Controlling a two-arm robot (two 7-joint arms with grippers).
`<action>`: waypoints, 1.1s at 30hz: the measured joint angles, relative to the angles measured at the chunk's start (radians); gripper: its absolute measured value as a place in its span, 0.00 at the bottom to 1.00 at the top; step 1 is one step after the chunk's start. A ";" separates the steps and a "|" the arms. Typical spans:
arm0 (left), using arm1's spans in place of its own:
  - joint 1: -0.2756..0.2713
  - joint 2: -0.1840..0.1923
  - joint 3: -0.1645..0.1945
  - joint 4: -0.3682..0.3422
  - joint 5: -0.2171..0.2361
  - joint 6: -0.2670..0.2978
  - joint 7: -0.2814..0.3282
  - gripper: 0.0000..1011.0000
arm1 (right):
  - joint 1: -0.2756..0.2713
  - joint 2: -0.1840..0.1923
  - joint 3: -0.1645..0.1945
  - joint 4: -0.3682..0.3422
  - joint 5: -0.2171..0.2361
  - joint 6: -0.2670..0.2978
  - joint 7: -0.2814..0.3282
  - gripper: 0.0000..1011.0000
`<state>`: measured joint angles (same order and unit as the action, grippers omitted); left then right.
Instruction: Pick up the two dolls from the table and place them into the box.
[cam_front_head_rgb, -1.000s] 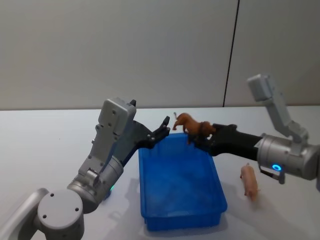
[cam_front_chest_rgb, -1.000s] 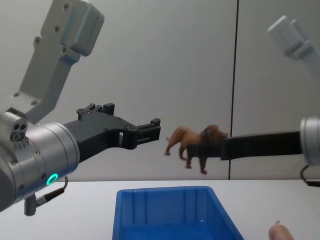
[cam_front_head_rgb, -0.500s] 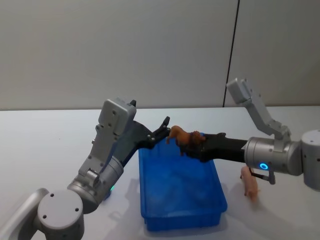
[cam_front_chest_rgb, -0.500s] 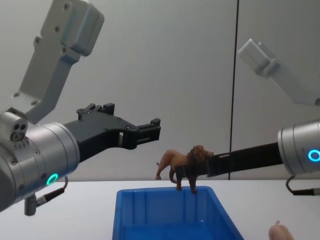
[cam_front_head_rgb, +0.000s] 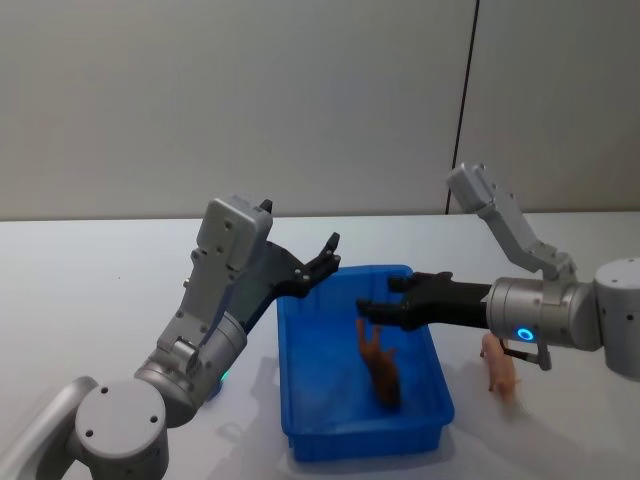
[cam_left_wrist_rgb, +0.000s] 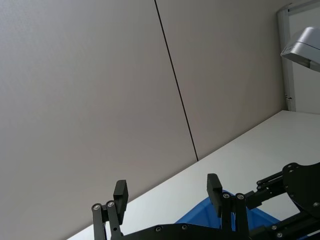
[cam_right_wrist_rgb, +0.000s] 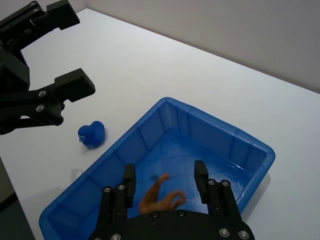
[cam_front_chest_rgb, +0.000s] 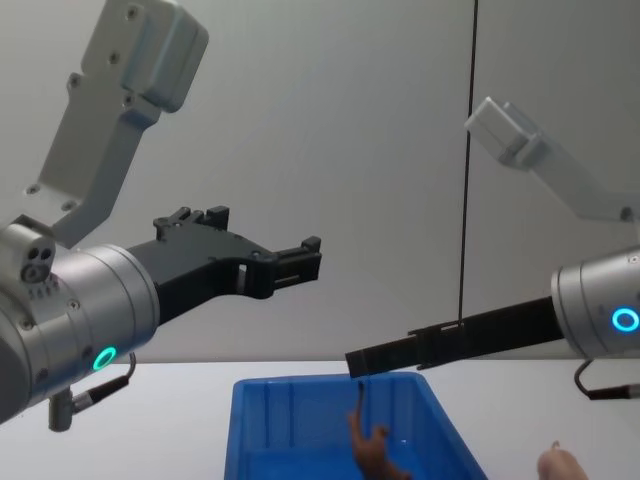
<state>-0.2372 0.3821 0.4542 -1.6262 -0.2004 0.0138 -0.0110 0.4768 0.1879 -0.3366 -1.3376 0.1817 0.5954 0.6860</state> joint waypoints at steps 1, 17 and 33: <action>0.000 0.000 0.000 0.000 0.000 0.000 0.000 0.99 | 0.001 0.000 -0.001 0.001 -0.002 0.002 0.000 0.67; 0.000 0.000 0.000 0.000 0.000 0.000 0.000 0.99 | 0.000 0.008 0.005 -0.008 0.013 -0.018 -0.017 0.99; 0.000 0.000 0.000 0.000 0.000 0.000 0.000 0.99 | -0.069 0.059 0.069 -0.105 0.152 -0.131 -0.168 0.99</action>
<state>-0.2372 0.3821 0.4542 -1.6262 -0.2004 0.0138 -0.0110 0.4073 0.2467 -0.2677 -1.4431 0.3337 0.4648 0.5183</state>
